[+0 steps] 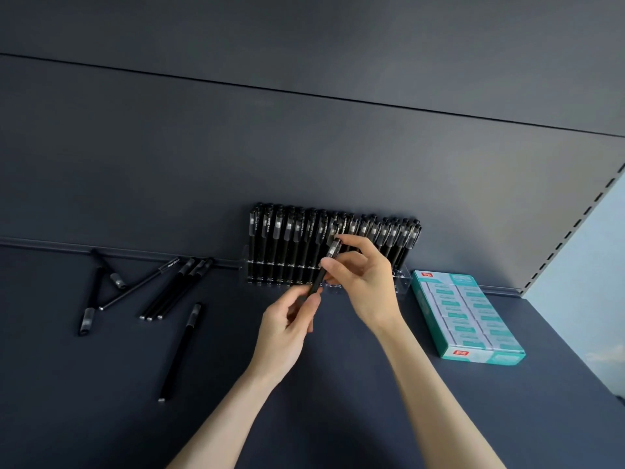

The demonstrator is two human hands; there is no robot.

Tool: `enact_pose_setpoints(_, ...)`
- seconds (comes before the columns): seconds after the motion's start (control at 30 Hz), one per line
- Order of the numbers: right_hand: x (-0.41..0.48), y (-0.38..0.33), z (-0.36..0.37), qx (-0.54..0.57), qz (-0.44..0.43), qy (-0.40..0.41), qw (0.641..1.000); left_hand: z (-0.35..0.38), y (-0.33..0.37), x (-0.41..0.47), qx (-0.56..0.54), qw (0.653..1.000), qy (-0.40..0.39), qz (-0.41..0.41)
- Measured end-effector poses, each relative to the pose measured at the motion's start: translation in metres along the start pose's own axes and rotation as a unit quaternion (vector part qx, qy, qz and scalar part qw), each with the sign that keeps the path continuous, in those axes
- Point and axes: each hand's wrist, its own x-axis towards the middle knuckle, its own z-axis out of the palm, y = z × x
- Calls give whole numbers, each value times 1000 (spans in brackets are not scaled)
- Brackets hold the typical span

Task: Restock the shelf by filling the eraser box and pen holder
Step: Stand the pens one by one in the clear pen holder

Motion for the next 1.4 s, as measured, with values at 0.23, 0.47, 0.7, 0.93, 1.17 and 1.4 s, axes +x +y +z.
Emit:
enact_pose_setpoints(0.23,16,-2,-16,-112,-72,145,981,-26,2,25,92,978,177,-55)
enact_pose_setpoints(0.47,38,-7,-18,-193,-123,180,957,-52,-11,65,153,971,162,-89)
enact_pose_setpoints(0.7,47,-2,-13,-237,-152,170,944,-56,-32,76,174,970,148,-82)
enact_pose_setpoints(0.93,51,-2,-10,-277,-170,159,932,-59,-38,77,188,967,157,-74)
enact_pose_setpoints(1.17,51,9,-7,-283,-166,149,933,-58,-41,78,193,965,165,-62)
enact_pose_setpoints(1.4,45,22,-8,-315,-147,129,929,-58,-43,79,204,962,169,-61)
